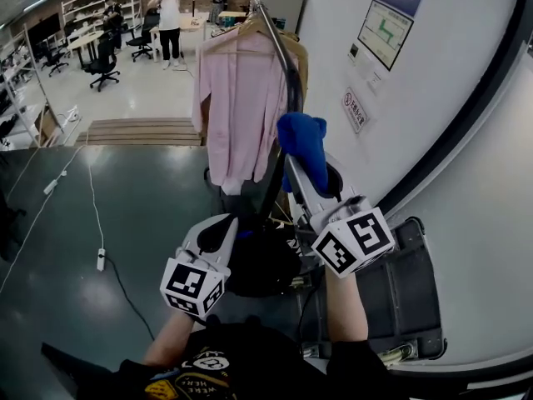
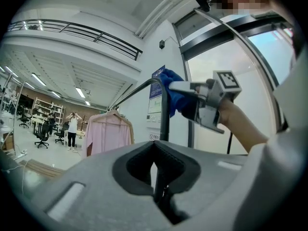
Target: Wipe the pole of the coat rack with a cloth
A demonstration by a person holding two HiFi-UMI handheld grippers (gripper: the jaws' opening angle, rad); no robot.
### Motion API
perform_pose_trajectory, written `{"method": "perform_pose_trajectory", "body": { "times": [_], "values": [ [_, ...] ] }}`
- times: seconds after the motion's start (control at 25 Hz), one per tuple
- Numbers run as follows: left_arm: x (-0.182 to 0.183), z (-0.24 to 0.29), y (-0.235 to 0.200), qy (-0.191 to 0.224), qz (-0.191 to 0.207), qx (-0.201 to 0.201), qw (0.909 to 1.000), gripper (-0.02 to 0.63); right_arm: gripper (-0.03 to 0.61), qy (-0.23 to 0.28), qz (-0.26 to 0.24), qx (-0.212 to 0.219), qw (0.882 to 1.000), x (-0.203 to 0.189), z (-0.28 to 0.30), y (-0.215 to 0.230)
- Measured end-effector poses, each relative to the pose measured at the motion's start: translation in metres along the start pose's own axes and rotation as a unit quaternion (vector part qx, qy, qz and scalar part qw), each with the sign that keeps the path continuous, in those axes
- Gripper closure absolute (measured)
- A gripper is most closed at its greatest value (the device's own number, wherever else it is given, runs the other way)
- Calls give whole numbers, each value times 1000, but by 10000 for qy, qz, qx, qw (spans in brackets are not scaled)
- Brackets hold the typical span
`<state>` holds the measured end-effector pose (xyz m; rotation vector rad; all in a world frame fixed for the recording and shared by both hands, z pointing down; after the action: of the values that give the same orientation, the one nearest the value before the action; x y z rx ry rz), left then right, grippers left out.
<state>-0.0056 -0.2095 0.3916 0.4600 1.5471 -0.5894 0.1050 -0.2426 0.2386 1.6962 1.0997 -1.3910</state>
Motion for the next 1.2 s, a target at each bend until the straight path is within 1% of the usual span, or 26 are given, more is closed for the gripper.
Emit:
{"method": "perform_pose_trajectory", "body": {
  "times": [0.08,0.16,0.28,0.36,0.4,0.44,0.6,0.68,0.8,1.0,1.08,1.2],
  "values": [
    [-2,0,-1,-17,-22,9,10000,609,489,-288,134,9,9995,-40,-14,-2],
    [-4,-1,-1,-28,-38,18,10000,609,489,-508,116,15,9986,-81,-23,-5],
    [-8,0,-1,-81,-50,19,10000,609,489,-762,175,129,9969,-128,-32,-8],
    [-12,3,1,-124,-71,-12,9999,609,492,-829,335,179,9958,-143,-38,-9],
    [-14,3,1,-142,-78,-20,9999,609,494,-819,424,202,9955,-145,-39,-8],
    [-15,3,1,-154,-82,-21,9998,609,494,-834,410,214,9954,-144,-39,-9],
    [-13,1,-1,-134,-94,16,9999,609,491,-1003,-176,137,9947,-136,-36,-10],
    [-13,-2,-2,-116,-115,53,9999,609,491,-844,-180,112,9962,-120,-33,-10],
    [-16,-6,-4,-112,-161,110,9997,609,492,-323,-70,20,9995,-74,-25,-8],
    [-18,-10,-10,-106,-194,196,9996,609,491,222,-371,-146,9990,0,-1,0],
    [-14,-12,-11,-70,-178,210,9996,609,491,372,-485,-253,9978,24,12,3],
    [-6,-11,-8,-11,-117,163,9998,609,491,462,-420,-420,9972,48,31,7]
  ]
}}
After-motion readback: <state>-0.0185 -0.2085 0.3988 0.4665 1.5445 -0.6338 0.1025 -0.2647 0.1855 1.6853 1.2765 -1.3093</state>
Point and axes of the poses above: the fingertips, and each gripper's own axes: z forward along the fingers, y to its right, x out of its top, the point moved 2 cm from there along -z, backward along the fingers, and after that the axes turned 9 degrees about -x, right-handed, at the moved point
